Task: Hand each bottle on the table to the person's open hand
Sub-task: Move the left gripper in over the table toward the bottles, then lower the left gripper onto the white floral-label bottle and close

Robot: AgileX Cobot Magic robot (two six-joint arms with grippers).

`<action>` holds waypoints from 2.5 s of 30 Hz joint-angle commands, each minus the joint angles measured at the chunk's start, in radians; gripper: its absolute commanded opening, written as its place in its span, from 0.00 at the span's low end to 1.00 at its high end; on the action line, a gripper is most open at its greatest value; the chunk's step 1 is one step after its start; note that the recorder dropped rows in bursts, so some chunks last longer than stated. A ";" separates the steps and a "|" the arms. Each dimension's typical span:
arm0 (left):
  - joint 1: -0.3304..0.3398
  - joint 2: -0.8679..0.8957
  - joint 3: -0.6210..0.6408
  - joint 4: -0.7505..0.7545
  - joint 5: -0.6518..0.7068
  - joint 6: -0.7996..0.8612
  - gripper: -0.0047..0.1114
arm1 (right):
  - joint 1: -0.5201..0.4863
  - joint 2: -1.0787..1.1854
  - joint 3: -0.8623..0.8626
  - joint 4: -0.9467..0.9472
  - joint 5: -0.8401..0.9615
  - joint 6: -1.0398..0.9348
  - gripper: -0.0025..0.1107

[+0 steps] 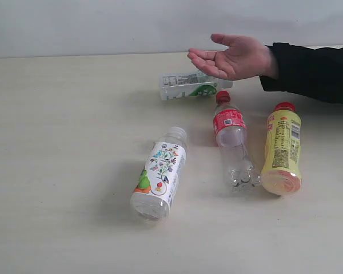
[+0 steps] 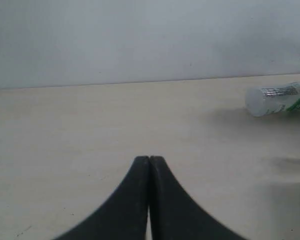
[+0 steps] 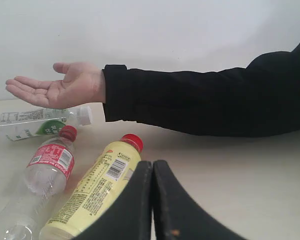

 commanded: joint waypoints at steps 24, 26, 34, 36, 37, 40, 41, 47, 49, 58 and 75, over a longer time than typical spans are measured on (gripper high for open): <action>0.001 -0.007 0.000 -0.157 -0.709 -0.593 0.06 | -0.005 -0.006 0.004 -0.001 -0.004 -0.005 0.02; 0.001 -0.003 -0.007 -0.228 -0.900 -0.562 0.06 | -0.005 -0.006 0.004 -0.001 -0.004 -0.005 0.02; 0.001 0.384 -0.430 -0.766 -0.492 0.270 0.06 | -0.005 -0.006 0.004 -0.001 -0.004 -0.003 0.02; 0.001 0.535 -0.522 -0.852 -0.336 0.430 0.06 | -0.005 -0.006 0.004 -0.001 -0.004 -0.003 0.02; 0.001 0.618 -0.560 -0.872 -0.250 0.452 0.06 | -0.005 -0.006 0.004 -0.001 -0.004 -0.003 0.02; 0.001 0.851 -0.660 -0.874 -0.034 0.439 0.06 | -0.005 -0.006 0.004 -0.001 -0.004 -0.005 0.02; 0.001 0.931 -0.696 -0.874 0.031 0.439 0.06 | -0.005 -0.006 0.004 -0.001 -0.004 -0.005 0.02; -0.010 1.303 -0.910 -0.710 0.401 0.433 0.06 | -0.005 -0.006 0.004 -0.001 -0.004 -0.005 0.02; -0.043 1.371 -0.961 -0.601 0.454 0.366 0.04 | -0.005 -0.006 0.004 -0.001 -0.004 -0.005 0.02; -0.339 1.520 -1.069 0.009 0.532 -0.192 0.04 | -0.005 -0.006 0.004 -0.001 -0.004 -0.005 0.02; -0.646 1.700 -1.240 -0.020 0.576 -0.196 0.61 | -0.005 -0.006 0.004 -0.001 -0.004 -0.005 0.02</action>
